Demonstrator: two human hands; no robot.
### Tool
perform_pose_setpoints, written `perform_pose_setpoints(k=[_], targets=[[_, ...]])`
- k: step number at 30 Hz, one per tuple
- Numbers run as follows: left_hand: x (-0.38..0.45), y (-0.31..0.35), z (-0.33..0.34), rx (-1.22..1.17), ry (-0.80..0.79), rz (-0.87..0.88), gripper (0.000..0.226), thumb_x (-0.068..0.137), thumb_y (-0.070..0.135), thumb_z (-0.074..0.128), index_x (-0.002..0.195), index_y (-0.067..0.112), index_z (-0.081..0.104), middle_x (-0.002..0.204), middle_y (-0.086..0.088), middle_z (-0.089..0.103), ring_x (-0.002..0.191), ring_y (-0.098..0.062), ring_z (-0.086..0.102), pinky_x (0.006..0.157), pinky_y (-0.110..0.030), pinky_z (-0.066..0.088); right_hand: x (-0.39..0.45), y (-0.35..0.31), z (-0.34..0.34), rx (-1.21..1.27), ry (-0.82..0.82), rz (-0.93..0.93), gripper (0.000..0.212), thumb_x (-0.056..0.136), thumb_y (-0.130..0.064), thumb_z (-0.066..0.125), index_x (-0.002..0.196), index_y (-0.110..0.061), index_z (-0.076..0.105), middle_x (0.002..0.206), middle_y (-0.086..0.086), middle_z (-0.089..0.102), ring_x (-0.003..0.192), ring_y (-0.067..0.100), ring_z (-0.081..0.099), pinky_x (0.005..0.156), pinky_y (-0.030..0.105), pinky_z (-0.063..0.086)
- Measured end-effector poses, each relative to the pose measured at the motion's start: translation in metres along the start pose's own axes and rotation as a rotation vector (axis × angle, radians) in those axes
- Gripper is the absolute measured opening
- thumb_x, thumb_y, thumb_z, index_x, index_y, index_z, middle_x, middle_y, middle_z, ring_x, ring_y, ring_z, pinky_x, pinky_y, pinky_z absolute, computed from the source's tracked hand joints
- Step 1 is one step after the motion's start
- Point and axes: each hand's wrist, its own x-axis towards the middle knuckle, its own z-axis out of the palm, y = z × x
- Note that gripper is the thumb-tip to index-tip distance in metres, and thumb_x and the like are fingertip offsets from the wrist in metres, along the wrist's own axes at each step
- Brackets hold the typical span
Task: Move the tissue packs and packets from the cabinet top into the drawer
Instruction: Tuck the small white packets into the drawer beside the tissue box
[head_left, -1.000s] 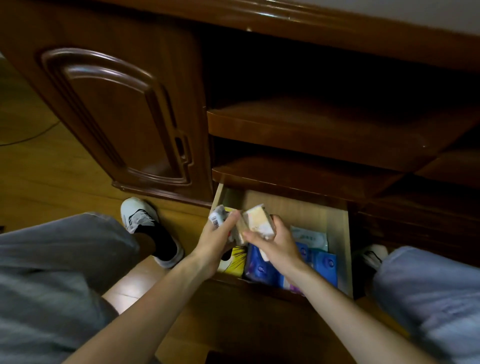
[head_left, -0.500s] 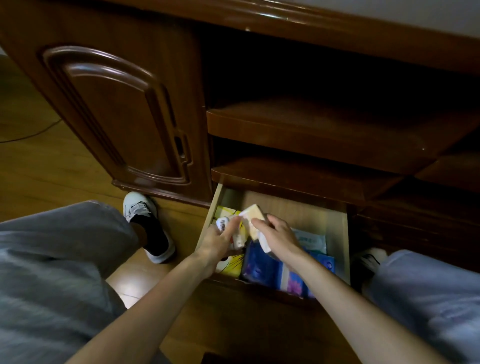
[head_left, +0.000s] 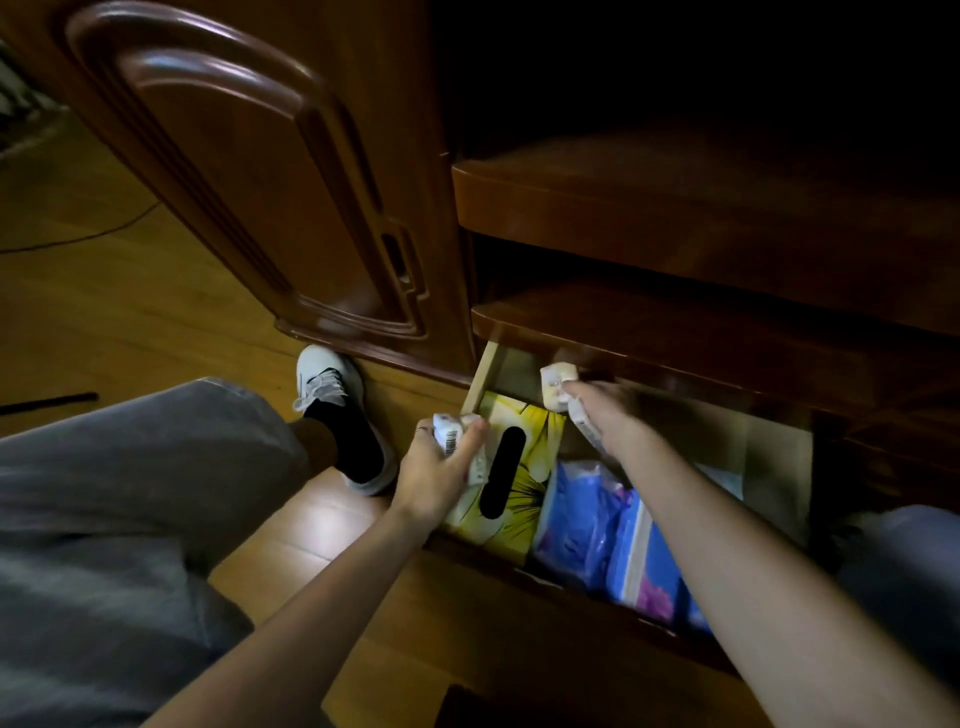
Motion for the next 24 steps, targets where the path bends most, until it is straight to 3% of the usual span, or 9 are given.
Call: perform_pose_setpoints(k=[3, 6, 9, 11, 12, 16, 18, 21, 24], targets=[[0.005, -0.003, 0.000, -0.075, 0.022, -0.044, 0.049, 0.090, 0.051, 0.072, 0.117, 0.013, 0.058, 0.104, -0.009, 0.072, 0.099, -0.025, 0.073, 0.095, -0.053, 0.057, 0.014, -0.004, 0.019, -0.053, -0.082, 0.080, 0.040, 0.086, -0.033, 0.076, 0.115, -0.006, 0.069, 0.085, 0.008, 0.066, 0.066, 0.017, 0.058, 0.055, 0.025, 0.042], [0.007, -0.006, -0.002, -0.081, 0.016, -0.041, 0.049, 0.089, 0.051, 0.072, 0.115, 0.011, 0.061, 0.102, -0.014, 0.073, 0.095, -0.027, 0.074, 0.094, -0.054, 0.057, 0.019, -0.007, 0.035, -0.160, -0.127, 0.046, 0.047, 0.085, -0.037, 0.080, 0.119, -0.009, 0.065, 0.079, -0.001, 0.055, 0.066, 0.012, 0.051, 0.056, 0.028, 0.040], [0.008, -0.003, -0.003, -0.072, -0.016, -0.031, 0.059, 0.088, 0.054, 0.073, 0.116, 0.003, 0.060, 0.094, -0.010, 0.070, 0.088, -0.025, 0.072, 0.091, -0.050, 0.058, 0.023, -0.013, 0.037, -0.332, -0.201, -0.125, 0.042, 0.089, -0.038, 0.074, 0.123, -0.015, 0.064, 0.100, 0.001, 0.061, 0.083, 0.016, 0.057, 0.056, 0.024, 0.039], [0.008, -0.002, -0.003, -0.077, -0.030, -0.050, 0.055, 0.089, 0.051, 0.072, 0.118, 0.005, 0.059, 0.099, -0.012, 0.071, 0.095, -0.029, 0.073, 0.093, -0.051, 0.058, 0.026, -0.016, 0.035, -0.410, -0.286, -0.140, 0.041, 0.098, -0.037, 0.063, 0.132, -0.013, 0.064, 0.126, 0.009, 0.063, 0.103, 0.023, 0.061, 0.061, 0.025, 0.041], [0.007, -0.002, -0.003, -0.084, -0.037, -0.062, 0.054, 0.090, 0.050, 0.072, 0.119, 0.006, 0.059, 0.104, -0.015, 0.072, 0.099, -0.031, 0.073, 0.094, -0.053, 0.057, 0.026, -0.015, 0.033, -0.436, -0.317, -0.133, 0.039, 0.101, -0.035, 0.058, 0.132, -0.011, 0.064, 0.130, 0.011, 0.063, 0.103, 0.023, 0.061, 0.063, 0.026, 0.042], [0.006, -0.002, -0.004, -0.077, -0.050, -0.055, 0.053, 0.090, 0.051, 0.072, 0.118, 0.007, 0.060, 0.106, -0.018, 0.073, 0.098, -0.033, 0.074, 0.091, -0.056, 0.058, 0.023, -0.013, 0.026, -0.488, -0.378, -0.093, 0.035, 0.101, -0.036, 0.053, 0.115, -0.008, 0.069, 0.099, 0.011, 0.066, 0.074, 0.015, 0.057, 0.060, 0.028, 0.041], [0.007, -0.003, -0.004, -0.076, -0.054, -0.046, 0.053, 0.089, 0.053, 0.072, 0.116, 0.008, 0.061, 0.103, -0.015, 0.074, 0.097, -0.033, 0.074, 0.090, -0.056, 0.059, 0.022, -0.009, 0.026, -0.380, -0.282, -0.071, 0.041, 0.102, -0.042, 0.051, 0.113, -0.007, 0.070, 0.092, 0.011, 0.065, 0.067, 0.015, 0.055, 0.058, 0.027, 0.044], [0.009, -0.002, -0.003, -0.091, -0.053, -0.051, 0.060, 0.085, 0.059, 0.072, 0.116, 0.009, 0.062, 0.105, -0.015, 0.073, 0.098, -0.031, 0.074, 0.091, -0.056, 0.058, 0.023, -0.002, 0.020, -0.032, 0.010, 0.079, 0.048, 0.103, -0.048, 0.047, 0.122, -0.006, 0.061, 0.086, 0.006, 0.058, 0.074, 0.018, 0.057, 0.076, 0.033, 0.052], [0.010, -0.001, 0.002, -0.087, -0.060, -0.051, 0.071, 0.074, 0.069, 0.073, 0.117, 0.013, 0.062, 0.106, -0.012, 0.073, 0.098, -0.027, 0.074, 0.093, -0.053, 0.058, 0.021, 0.004, -0.002, 0.221, -0.018, 0.369, 0.053, 0.104, -0.052, 0.041, 0.127, -0.006, 0.057, 0.098, 0.011, 0.059, 0.078, 0.021, 0.054, 0.070, 0.030, 0.045]])
